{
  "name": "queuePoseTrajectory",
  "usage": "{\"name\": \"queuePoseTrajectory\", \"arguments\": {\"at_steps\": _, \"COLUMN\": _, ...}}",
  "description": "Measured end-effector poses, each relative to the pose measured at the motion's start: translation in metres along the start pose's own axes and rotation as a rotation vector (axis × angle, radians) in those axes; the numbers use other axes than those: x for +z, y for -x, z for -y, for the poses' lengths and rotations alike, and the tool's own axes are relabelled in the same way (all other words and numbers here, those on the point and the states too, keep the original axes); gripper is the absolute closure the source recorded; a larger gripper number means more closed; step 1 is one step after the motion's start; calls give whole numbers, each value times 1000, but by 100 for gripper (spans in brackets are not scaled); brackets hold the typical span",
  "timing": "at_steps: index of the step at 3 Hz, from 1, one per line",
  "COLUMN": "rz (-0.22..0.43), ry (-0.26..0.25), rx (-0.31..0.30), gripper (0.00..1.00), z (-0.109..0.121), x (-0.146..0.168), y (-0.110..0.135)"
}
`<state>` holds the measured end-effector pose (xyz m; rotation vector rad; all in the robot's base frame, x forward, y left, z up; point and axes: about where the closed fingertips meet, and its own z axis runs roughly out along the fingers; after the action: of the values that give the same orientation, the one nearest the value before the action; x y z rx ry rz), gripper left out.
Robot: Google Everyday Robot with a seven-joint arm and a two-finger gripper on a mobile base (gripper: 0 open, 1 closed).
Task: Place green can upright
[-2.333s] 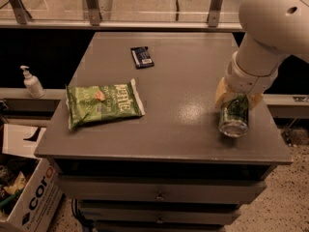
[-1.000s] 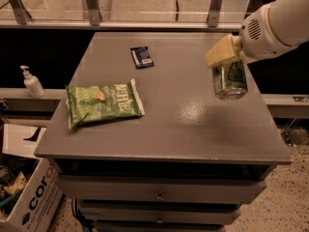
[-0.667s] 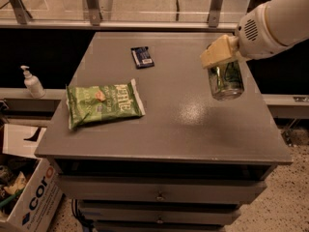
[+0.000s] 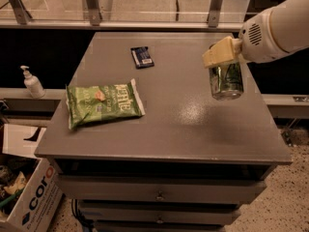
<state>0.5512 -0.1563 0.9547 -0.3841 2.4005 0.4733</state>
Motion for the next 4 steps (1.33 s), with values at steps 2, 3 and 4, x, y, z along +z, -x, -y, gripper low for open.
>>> {"name": "queuePoseTrajectory", "arguments": {"at_steps": 2, "rz": 248, "ry": 23, "rx": 41, "gripper": 100, "z": 15, "x": 17, "y": 31}}
{"name": "queuePoseTrajectory", "arguments": {"at_steps": 3, "rz": 370, "ry": 31, "rx": 44, "gripper": 100, "z": 20, "x": 16, "y": 55}}
{"name": "queuePoseTrajectory", "arguments": {"at_steps": 4, "rz": 479, "ry": 39, "rx": 17, "gripper": 100, "z": 17, "x": 17, "y": 69}}
